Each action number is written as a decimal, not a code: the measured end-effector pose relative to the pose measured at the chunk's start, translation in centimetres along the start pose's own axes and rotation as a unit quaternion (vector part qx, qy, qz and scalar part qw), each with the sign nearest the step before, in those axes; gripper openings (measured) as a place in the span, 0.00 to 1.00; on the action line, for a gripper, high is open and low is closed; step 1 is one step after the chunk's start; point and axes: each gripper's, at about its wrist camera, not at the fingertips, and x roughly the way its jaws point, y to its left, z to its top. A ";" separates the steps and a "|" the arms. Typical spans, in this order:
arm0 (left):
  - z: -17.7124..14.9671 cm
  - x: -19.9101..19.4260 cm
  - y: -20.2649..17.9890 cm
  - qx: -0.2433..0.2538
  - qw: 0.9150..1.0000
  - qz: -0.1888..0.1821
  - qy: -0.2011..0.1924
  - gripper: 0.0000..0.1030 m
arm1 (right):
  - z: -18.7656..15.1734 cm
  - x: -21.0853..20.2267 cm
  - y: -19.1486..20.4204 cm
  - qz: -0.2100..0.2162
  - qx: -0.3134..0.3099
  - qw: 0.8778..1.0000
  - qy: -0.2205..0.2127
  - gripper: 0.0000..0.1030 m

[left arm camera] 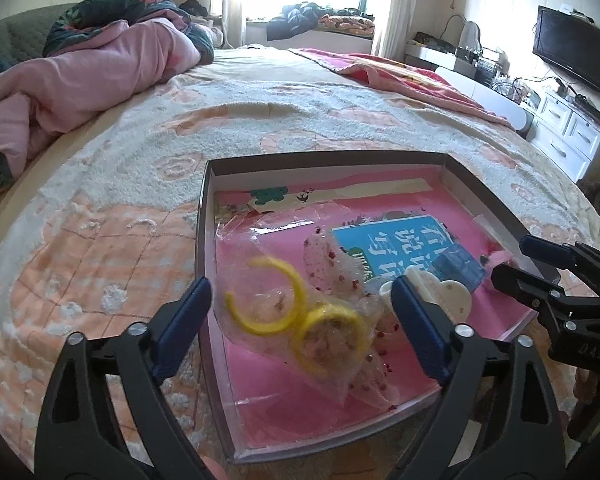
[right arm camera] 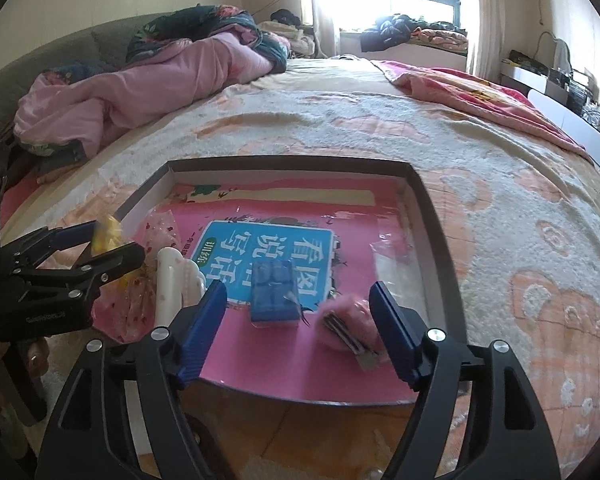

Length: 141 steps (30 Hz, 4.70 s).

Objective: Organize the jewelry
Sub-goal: 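Withdraw both tools from the tray toward the remaining loose items, then grasp the white earring card with the left tool while the right tool grasps the maroon hair clip, then carry the earring card and maroon clip into the tray and open both tools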

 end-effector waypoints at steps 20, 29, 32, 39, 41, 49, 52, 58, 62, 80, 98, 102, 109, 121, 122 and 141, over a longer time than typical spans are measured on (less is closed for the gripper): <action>-0.6 -4.0 -1.8 0.006 0.999 -0.012 -0.036 0.89 | -2.0 -4.6 -2.5 -0.019 0.032 0.999 -0.033 0.77; -1.1 -6.6 -3.3 0.013 0.998 -0.023 -0.061 0.89 | -3.4 -7.1 -2.9 -0.017 0.038 0.998 -0.042 0.77; -1.3 -7.3 -3.6 0.013 0.997 -0.025 -0.066 0.89 | -3.7 -8.0 -2.9 -0.017 0.036 0.998 -0.044 0.77; -2.3 -8.6 -4.5 0.012 0.997 -0.032 -0.071 0.89 | -4.8 -9.6 -2.9 -0.017 0.034 0.998 -0.048 0.77; -2.6 -8.9 -4.7 0.013 0.997 -0.033 -0.071 0.89 | -5.1 -10.2 -2.8 -0.013 0.034 0.998 -0.051 0.77; -3.5 -10.0 -5.4 0.022 0.996 -0.036 -0.080 0.89 | -6.3 -11.4 -2.4 -0.011 0.035 0.998 -0.053 0.77; -3.7 -10.4 -5.6 0.023 0.995 -0.041 -0.085 0.89 | -6.8 -11.8 -2.5 -0.013 0.040 0.998 -0.054 0.77; -4.4 -11.0 -5.9 0.024 0.995 -0.048 -0.088 0.89 | -7.7 -12.1 -2.6 -0.025 0.038 0.998 -0.054 0.77; -4.8 -10.9 -6.2 0.027 0.995 -0.051 -0.081 0.89 | -8.1 -12.2 -2.3 -0.028 0.031 0.998 -0.052 0.77; -8.1 -7.8 -7.3 0.073 0.996 -0.042 -0.002 0.89 | -10.4 -10.4 0.0 0.001 -0.034 0.999 -0.003 0.77; -8.5 -4.7 -6.1 0.079 0.995 -0.032 0.045 0.89 | -11.5 -7.5 1.6 0.045 -0.074 0.996 0.037 0.60; -8.5 -4.4 -6.1 0.084 0.995 -0.037 0.047 0.89 | -11.5 -7.2 2.2 0.050 -0.090 0.994 0.037 0.53; -8.3 -3.5 -6.3 0.086 0.994 -0.044 0.054 0.89 | -11.3 -6.7 2.7 0.065 -0.108 0.991 0.033 0.33; -7.9 -2.3 -7.3 0.105 0.991 -0.059 0.062 0.66 | -10.9 -7.7 0.8 0.067 -0.063 0.996 0.021 0.29; -7.9 -2.4 -7.4 0.108 0.991 -0.059 0.061 0.64 | -10.9 -7.8 0.7 0.066 -0.062 0.996 0.020 0.29; -5.4 -7.3 -6.7 0.078 0.994 -0.080 -0.014 0.58 | -9.3 -10.8 -0.7 0.055 -0.015 0.998 -0.033 0.29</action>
